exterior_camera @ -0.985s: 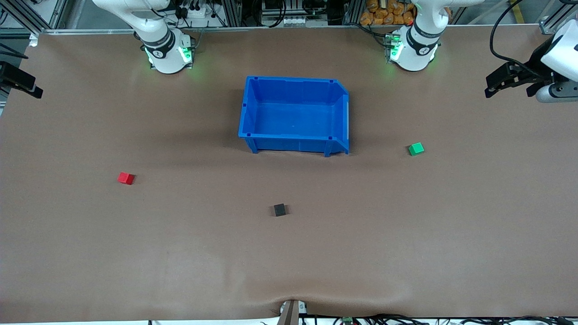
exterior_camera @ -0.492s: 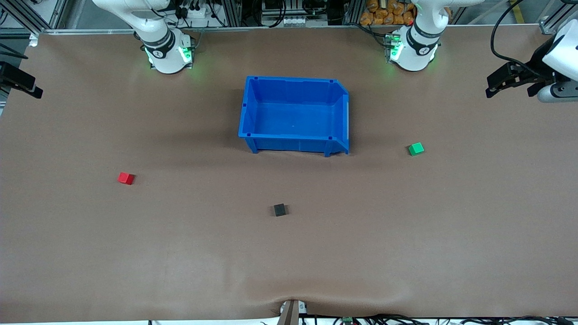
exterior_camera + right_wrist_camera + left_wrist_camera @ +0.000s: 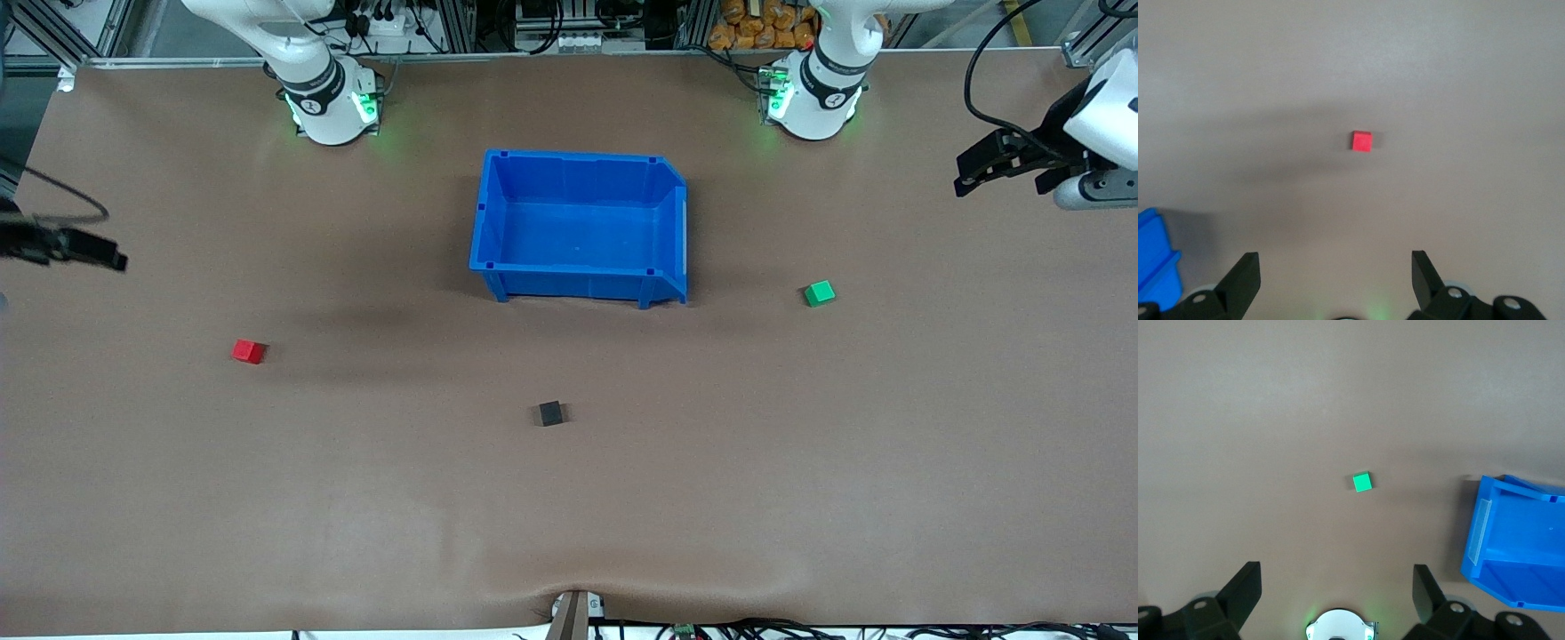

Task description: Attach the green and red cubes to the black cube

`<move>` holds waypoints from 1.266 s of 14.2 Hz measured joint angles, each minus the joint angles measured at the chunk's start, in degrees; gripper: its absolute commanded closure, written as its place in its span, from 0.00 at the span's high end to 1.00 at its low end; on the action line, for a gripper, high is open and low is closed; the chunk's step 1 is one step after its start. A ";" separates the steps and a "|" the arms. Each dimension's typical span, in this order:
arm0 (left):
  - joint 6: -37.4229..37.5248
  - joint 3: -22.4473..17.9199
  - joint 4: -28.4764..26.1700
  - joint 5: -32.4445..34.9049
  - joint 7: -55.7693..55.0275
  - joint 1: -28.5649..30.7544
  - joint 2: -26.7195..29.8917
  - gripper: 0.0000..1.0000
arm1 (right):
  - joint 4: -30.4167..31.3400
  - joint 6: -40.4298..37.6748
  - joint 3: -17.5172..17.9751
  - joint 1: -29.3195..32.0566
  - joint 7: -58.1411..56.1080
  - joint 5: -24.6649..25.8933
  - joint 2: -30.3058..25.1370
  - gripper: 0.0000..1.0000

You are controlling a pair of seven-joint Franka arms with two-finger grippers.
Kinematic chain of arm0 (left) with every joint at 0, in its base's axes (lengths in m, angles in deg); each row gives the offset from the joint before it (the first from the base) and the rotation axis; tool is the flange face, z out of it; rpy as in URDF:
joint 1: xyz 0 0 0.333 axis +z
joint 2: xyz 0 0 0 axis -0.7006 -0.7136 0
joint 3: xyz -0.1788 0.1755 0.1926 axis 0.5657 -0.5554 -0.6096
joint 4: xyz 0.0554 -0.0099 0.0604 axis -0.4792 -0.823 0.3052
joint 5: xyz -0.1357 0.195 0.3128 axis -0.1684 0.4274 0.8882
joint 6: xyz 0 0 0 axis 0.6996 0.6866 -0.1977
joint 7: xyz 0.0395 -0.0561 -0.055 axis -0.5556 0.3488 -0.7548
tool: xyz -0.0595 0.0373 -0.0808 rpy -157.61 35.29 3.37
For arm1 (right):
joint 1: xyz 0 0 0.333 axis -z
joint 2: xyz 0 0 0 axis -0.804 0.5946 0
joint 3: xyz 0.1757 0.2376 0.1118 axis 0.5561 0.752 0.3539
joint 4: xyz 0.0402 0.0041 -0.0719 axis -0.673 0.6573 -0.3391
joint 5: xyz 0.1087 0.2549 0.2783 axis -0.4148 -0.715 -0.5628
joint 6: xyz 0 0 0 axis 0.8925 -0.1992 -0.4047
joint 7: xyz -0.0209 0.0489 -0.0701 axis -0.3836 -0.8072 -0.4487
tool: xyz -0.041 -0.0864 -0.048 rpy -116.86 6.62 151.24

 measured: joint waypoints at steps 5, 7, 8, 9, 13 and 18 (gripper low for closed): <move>-14.52 -0.18 -12.77 -0.02 -0.91 2.85 -1.35 1.00 | 0.12 9.10 -0.45 0.80 0.03 0.55 11.66 1.00; -23.95 -0.22 -20.33 -0.11 -2.58 3.22 -2.43 1.00 | 0.28 11.09 -0.59 2.84 0.04 0.52 16.41 1.00; -29.08 -0.04 -24.11 -0.17 -4.41 3.19 -3.34 1.00 | 0.39 12.05 -0.65 4.05 0.03 0.42 19.01 1.00; -33.72 0.23 -27.41 -0.21 -6.72 3.11 -4.48 1.00 | 0.54 13.55 -0.67 5.28 0.03 -0.13 21.59 1.00; -44.24 1.60 -34.54 -0.31 -18.24 2.65 -10.72 1.00 | 4.19 21.09 -0.68 7.65 0.29 -8.95 27.96 1.00; -55.38 2.96 -39.74 -0.32 -24.70 2.23 -17.71 1.00 | 9.20 24.35 -0.16 7.20 1.74 -11.16 28.72 0.53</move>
